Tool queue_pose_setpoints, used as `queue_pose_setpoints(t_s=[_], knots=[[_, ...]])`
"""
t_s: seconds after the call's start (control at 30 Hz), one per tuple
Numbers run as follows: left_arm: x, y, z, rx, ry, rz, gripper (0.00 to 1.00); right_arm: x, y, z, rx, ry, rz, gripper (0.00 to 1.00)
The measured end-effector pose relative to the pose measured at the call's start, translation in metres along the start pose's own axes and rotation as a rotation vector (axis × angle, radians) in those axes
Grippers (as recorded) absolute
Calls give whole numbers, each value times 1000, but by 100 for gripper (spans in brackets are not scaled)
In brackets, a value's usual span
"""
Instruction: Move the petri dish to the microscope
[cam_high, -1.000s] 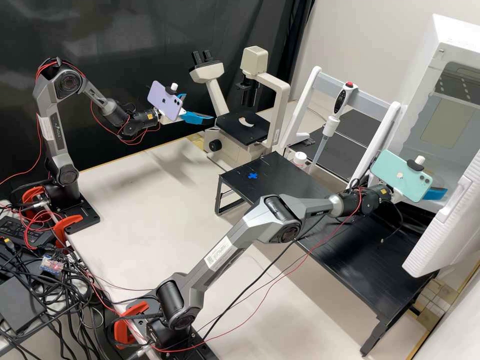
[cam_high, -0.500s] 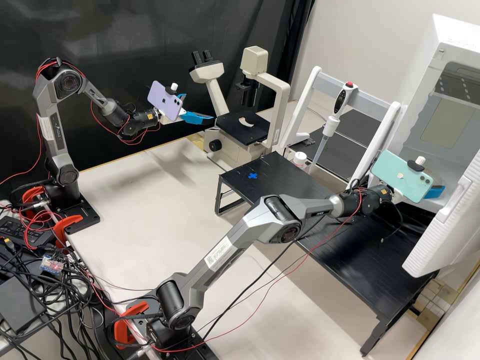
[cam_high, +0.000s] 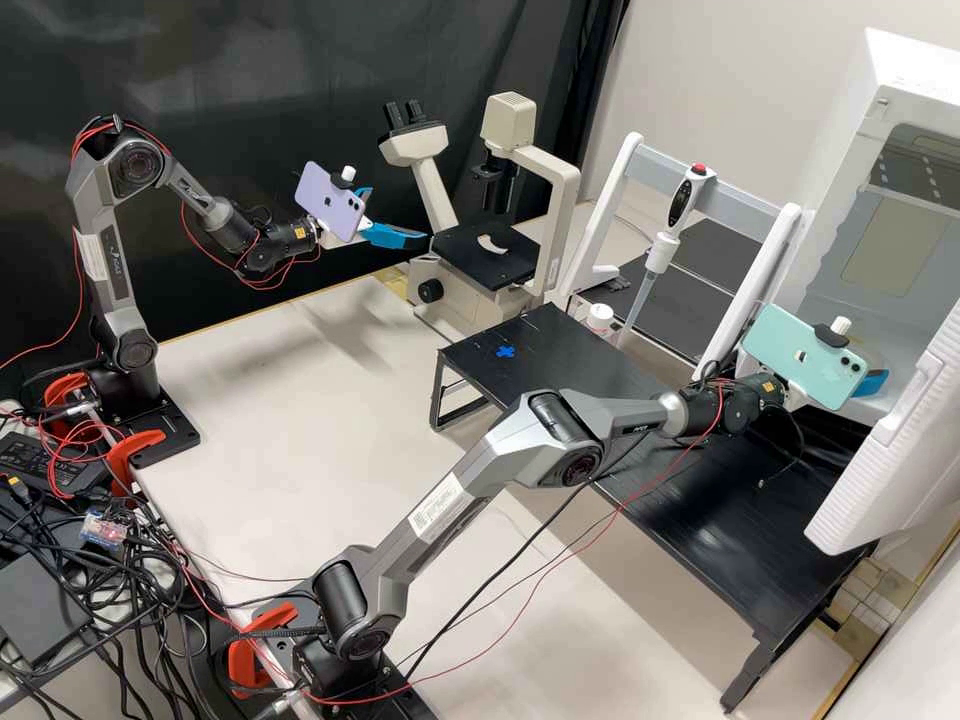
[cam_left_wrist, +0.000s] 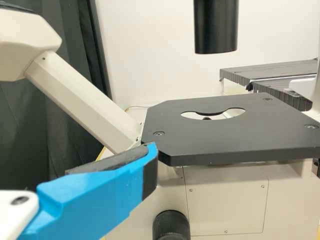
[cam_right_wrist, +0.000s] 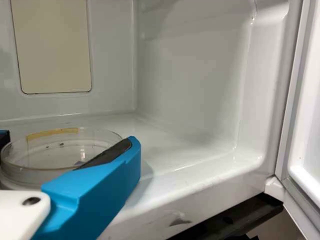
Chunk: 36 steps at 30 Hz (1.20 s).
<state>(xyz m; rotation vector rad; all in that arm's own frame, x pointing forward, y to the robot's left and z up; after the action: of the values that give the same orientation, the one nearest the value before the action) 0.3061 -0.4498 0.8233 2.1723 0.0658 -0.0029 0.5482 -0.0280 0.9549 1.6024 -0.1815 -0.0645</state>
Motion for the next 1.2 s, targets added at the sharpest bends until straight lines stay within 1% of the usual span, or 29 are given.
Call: queue_pose_setpoints(t_s=[0.03,0.13,0.23,0.27,0.4,0.53,0.67,0.73,0.93,0.97,1.1,1.17,1.2], knots=[[0,0,0,0,0,0,100,-1,0,1,3,-5,-2,0],[0,0,0,0,0,0,100,-4,3,2,-1,1,-1,0],[0,0,0,0,0,0,100,-10,6,7,23,12,11,0],[0,0,0,0,0,0,100,-13,7,9,26,9,13,0],[0,0,0,0,0,0,100,-25,18,16,44,-3,42,0],[0,0,0,0,0,0,100,-41,31,20,43,19,87,0],[0,0,0,0,0,0,100,-54,39,24,57,13,106,0],[0,0,0,0,0,0,100,-60,39,27,65,16,114,0],[0,0,0,0,0,0,100,-81,36,30,66,29,127,0],[0,0,0,0,0,0,100,-87,35,28,62,44,131,0],[0,0,0,0,0,0,100,-105,31,25,56,64,139,0],[0,0,0,0,0,0,100,-118,29,23,64,86,154,0],[0,0,0,0,0,0,100,-127,29,21,61,103,167,0]])
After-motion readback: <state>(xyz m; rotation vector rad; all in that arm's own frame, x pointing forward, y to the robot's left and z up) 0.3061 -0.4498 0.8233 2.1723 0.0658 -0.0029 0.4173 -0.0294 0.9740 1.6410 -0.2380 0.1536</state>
